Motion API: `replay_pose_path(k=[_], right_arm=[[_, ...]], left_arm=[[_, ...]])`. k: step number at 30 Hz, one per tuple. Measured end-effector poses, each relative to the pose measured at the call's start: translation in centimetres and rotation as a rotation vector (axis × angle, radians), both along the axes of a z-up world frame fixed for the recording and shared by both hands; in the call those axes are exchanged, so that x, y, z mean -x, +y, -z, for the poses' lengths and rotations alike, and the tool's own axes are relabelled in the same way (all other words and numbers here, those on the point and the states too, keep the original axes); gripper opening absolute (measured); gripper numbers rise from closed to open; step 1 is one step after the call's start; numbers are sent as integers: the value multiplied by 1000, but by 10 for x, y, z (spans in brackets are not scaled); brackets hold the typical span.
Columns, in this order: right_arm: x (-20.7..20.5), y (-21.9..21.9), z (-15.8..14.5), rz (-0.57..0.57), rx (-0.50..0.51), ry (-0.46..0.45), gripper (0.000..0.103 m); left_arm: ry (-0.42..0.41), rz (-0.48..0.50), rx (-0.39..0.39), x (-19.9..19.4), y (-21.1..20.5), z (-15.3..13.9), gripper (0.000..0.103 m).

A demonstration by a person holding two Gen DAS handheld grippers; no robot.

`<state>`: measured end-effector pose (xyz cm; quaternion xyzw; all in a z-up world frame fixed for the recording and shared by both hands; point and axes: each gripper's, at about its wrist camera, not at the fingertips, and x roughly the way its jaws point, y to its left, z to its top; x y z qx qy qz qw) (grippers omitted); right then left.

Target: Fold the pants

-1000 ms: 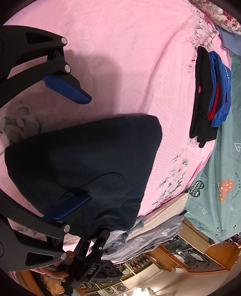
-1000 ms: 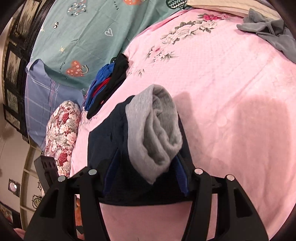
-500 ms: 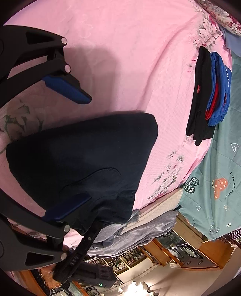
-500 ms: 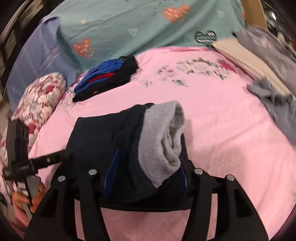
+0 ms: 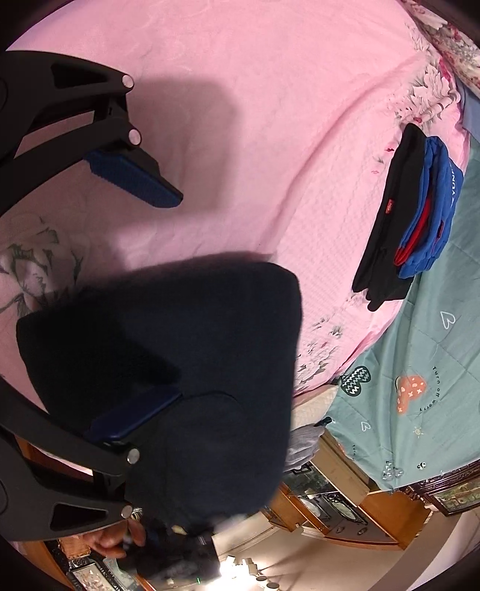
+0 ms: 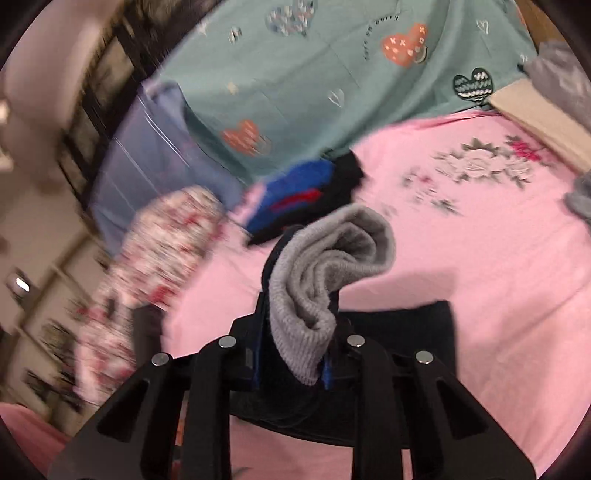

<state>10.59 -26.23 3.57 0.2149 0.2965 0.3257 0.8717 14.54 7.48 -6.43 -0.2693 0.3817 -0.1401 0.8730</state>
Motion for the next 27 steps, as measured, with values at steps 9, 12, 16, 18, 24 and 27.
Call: replay_pose_path(k=[9, 12, 16, 18, 24, 27], right_arm=[[-17, -43, 81, 269, 212, 295, 45], [2, -33, 51, 359, 341, 172, 46], [30, 13, 24, 182, 418, -7, 46], [45, 62, 30, -111, 428, -44, 46], [68, 150, 80, -421, 657, -90, 46], [54, 163, 93, -399, 695, -42, 46]], left_arm=[[13, 0, -3, -4, 0, 3, 99], [17, -14, 18, -4, 4, 4, 99], [16, -40, 35, -3, 10, 5, 99], [18, -43, 46, -2, 12, 6, 99], [2, -40, 46, 2, 13, 4, 99], [-11, -34, 39, 4, 11, 2, 99]])
